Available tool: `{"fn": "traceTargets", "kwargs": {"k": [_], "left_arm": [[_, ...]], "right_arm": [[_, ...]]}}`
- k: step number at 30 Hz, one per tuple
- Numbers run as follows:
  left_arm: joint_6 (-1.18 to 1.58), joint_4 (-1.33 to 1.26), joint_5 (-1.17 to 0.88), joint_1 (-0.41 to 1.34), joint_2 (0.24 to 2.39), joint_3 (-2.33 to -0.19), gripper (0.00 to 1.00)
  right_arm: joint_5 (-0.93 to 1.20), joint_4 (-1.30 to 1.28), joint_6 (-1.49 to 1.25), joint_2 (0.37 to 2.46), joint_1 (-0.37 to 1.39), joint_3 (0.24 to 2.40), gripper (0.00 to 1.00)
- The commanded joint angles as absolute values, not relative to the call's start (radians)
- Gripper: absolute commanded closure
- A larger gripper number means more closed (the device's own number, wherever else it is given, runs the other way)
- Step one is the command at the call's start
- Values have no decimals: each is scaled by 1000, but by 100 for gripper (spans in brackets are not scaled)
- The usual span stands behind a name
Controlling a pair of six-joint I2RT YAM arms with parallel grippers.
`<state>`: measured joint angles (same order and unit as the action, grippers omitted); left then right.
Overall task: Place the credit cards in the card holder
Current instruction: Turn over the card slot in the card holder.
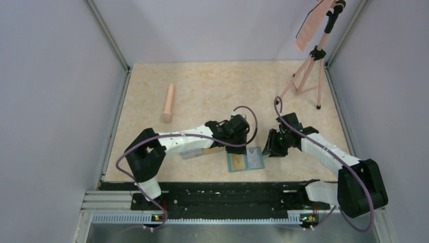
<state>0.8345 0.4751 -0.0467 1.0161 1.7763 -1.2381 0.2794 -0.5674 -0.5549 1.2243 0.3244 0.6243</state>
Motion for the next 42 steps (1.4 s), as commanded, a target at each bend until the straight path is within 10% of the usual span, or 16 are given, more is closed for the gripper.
{"fn": "traceTargets", "kwargs": {"k": [1, 8, 18, 28, 42], "left_arm": [[869, 470, 37, 1014, 1652, -1151, 62], [945, 382, 5, 987, 1554, -959, 62], [939, 374, 5, 914, 1540, -872, 62], [896, 368, -35, 853, 1627, -924, 62], [984, 227, -178, 847, 1563, -891, 62]], "right_arm": [[238, -593, -541, 1149, 324, 691, 53], [216, -638, -503, 1091, 325, 756, 30], [298, -629, -451, 1074, 341, 800, 29], [437, -544, -474, 1114, 385, 762, 49], [462, -393, -571, 1286, 530, 708, 100]]}}
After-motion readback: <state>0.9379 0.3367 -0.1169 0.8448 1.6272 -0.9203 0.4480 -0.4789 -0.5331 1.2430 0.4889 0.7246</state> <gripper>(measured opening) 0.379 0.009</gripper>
